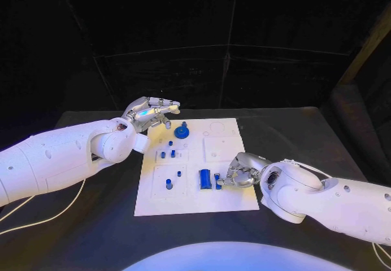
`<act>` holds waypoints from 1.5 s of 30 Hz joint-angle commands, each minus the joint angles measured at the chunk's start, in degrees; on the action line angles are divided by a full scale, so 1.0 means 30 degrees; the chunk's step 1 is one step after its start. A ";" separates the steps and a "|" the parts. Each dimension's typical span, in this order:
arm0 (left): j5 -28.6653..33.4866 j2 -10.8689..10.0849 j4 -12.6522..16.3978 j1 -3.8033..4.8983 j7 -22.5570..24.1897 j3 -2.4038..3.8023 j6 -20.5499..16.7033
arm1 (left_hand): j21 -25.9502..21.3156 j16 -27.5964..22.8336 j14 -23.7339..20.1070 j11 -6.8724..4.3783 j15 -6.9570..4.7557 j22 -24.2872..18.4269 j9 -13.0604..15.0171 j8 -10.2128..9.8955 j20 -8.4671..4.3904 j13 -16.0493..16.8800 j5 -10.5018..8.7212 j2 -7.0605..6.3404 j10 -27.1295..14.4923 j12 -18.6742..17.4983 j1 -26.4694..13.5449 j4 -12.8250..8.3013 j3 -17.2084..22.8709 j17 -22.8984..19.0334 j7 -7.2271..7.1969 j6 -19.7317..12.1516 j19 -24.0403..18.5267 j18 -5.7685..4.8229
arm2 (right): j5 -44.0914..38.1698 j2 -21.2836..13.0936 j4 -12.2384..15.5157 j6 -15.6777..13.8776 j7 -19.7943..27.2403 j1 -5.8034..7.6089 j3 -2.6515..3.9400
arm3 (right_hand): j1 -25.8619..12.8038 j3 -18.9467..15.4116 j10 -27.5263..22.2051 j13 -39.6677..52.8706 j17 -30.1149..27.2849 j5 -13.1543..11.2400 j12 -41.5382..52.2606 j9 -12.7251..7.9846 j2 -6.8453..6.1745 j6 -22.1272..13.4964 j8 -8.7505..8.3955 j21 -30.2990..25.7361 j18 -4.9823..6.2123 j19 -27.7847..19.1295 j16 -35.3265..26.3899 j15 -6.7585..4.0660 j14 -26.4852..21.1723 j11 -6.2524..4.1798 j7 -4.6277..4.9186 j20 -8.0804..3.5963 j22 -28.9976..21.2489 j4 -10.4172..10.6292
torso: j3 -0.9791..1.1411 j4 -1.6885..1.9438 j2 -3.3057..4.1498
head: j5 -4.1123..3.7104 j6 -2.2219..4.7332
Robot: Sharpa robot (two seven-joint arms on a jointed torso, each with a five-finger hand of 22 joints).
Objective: Assemble the parts on the task board
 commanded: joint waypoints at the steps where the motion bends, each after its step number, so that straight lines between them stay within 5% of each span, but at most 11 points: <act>1: 0.0011 0.0017 0.0005 0.0022 -0.0017 0.0004 0.0283 | -0.0133 -0.0077 -0.0109 -0.0027 0.0034 -0.0024 0.0009 0.0093 0.0147 0.0028 0.0003 0.0168 -0.0092 0.0077 0.0016 0.0033 0.0085 -0.0029 0.0047 -0.0117 -0.0031 0.0116 | 0.0305 -0.0043 0.0114 0.0586 0.0634 0.0020 -0.0001 | 0.0216 -0.0133 0.0930 0.3312 0.3918 -0.0033 -0.0069 0.0029 -0.0015 -0.0136 0.0060 -0.0076 -0.0348 0.1365 -0.0074 -0.0138 0.1771 -0.0081 -0.0033 -0.0111 0.2667 0.0010 | 0.0007 0.0017 0.0016 | -0.0053 0.0011; 23: 0.0011 0.0050 -0.0016 0.0022 -0.0034 0.0002 0.0293 | -0.0133 -0.0077 -0.0109 -0.0027 0.0034 -0.0024 0.0009 0.0093 0.0147 0.0028 0.0003 0.0168 -0.0092 0.0077 0.0016 0.0033 0.0085 -0.0029 0.0047 -0.0117 -0.0031 0.0116 | 0.0432 0.0376 -0.0523 0.1168 0.0207 0.0015 -0.0006 | 0.1492 -0.0790 0.0925 0.3318 0.3946 0.0223 -0.0086 0.0272 0.0598 -0.0216 0.0144 -0.0079 -0.0348 0.1366 -0.0067 -0.0172 0.1778 -0.0131 -0.0096 -0.0133 0.2683 -0.0392 | 0.0001 0.0054 0.0039 | -0.0036 -0.0115; 34: 0.0011 0.0050 -0.0023 0.0022 -0.0048 0.0002 0.0306 | -0.0133 -0.0077 -0.0109 -0.0027 0.0034 -0.0024 0.0009 0.0093 0.0147 0.0028 0.0003 0.0168 -0.0092 0.0077 0.0016 0.0033 0.0085 -0.0029 0.0047 -0.0117 -0.0031 0.0116 | 0.0298 0.0779 -0.1226 0.0483 0.0004 0.0015 -0.0004 | 0.1607 -0.0871 0.0933 0.3330 0.3986 0.0228 -0.0074 0.0310 0.0800 -0.0202 0.0163 -0.0064 -0.0354 0.1373 -0.0044 -0.0176 0.1787 -0.0137 -0.0105 -0.0138 0.2707 -0.0396 | -0.0002 0.0101 0.0045 | 0.0037 -0.0162; 45: 0.0011 0.0037 -0.0026 0.0022 -0.0058 0.0002 0.0300 | -0.0153 -0.0087 -0.0123 -0.0011 0.0042 -0.0029 0.0006 0.0115 0.0149 0.0024 -0.0002 0.0198 -0.0154 0.0116 0.0014 0.0042 0.0148 -0.0060 0.0063 -0.0156 -0.0027 0.0113 | 0.0157 0.1021 -0.1562 0.0016 0.0227 0.0016 0.0001 | 0.1728 -0.1025 0.0958 0.3362 0.4022 0.0177 -0.0036 0.0377 0.0995 -0.0151 0.0223 -0.0051 -0.0358 0.1381 -0.0024 -0.0194 0.1795 -0.0163 -0.0130 -0.0151 0.2731 -0.0406 | 0.0012 0.0008 0.0047 | 0.0123 -0.0226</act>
